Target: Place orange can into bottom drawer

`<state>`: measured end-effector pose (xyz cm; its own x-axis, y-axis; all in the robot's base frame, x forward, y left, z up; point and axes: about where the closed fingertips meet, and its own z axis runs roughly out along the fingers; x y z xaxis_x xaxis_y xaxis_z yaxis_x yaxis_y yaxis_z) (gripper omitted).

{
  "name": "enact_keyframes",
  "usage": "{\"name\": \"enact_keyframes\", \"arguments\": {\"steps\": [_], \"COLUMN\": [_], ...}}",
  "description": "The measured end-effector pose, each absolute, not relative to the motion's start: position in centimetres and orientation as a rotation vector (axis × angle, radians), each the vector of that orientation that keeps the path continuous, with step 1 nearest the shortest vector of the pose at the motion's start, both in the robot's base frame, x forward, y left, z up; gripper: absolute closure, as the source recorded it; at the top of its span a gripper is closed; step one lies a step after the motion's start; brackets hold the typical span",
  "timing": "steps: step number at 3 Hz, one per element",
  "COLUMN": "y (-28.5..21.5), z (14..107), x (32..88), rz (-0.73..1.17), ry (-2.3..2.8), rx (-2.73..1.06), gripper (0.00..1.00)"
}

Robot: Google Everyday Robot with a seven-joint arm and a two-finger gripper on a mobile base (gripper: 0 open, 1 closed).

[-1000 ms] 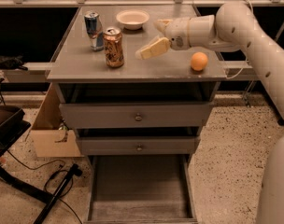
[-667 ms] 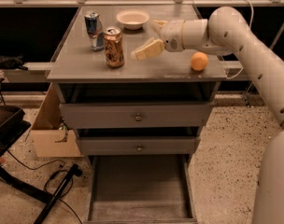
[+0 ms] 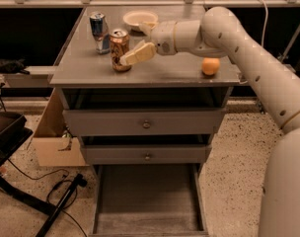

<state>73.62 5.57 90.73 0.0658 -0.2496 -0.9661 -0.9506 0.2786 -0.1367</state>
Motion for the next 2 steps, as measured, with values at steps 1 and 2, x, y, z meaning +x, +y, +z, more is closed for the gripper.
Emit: {"name": "enact_keyframes", "arguments": {"steps": [1, 2], "y": [7.2, 9.1], "z": [90.5, 89.7], "x": [73.6, 73.7], "rz": [0.82, 0.856], "ry": [1.415, 1.399], "rx": [-1.187, -1.175], "gripper": [0.0, 0.16]}}
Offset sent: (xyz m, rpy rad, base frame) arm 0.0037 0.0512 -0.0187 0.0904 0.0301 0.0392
